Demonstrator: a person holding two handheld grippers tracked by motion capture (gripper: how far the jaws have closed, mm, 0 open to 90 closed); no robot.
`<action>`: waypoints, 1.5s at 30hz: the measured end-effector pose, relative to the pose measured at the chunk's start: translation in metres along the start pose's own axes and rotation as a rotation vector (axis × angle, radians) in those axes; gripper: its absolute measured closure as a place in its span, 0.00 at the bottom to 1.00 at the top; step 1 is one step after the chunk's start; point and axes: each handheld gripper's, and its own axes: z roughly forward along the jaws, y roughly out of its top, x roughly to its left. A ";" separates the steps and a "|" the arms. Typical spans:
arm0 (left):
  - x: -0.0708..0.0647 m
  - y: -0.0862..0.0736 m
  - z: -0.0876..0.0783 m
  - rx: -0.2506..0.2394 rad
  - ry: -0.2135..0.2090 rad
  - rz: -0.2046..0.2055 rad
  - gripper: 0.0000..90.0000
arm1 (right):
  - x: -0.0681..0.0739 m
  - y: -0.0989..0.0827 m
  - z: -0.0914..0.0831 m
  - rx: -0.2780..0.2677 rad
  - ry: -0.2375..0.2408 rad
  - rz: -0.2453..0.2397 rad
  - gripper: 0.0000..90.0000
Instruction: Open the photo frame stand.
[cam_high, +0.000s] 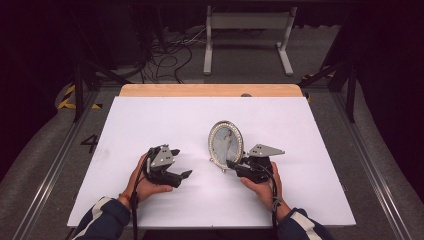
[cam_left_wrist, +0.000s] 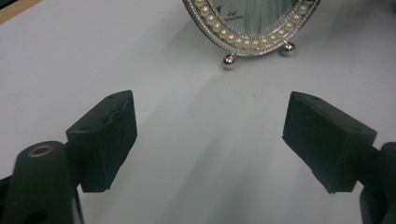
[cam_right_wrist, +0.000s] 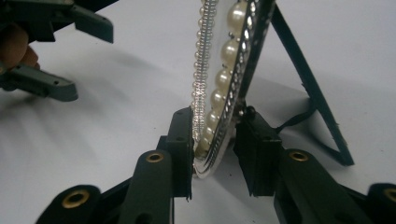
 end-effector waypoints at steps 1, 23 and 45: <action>0.004 0.005 0.006 -0.005 0.001 0.002 0.19 | 0.001 0.000 -0.003 -0.005 -0.007 -0.006 0.72; 0.033 0.052 0.078 -0.089 -0.222 -0.088 0.24 | 0.010 0.001 -0.042 -0.123 -0.090 -0.065 0.91; 0.028 0.053 0.076 -0.082 -0.285 -0.055 0.48 | 0.005 0.001 -0.042 -0.122 -0.112 -0.039 0.93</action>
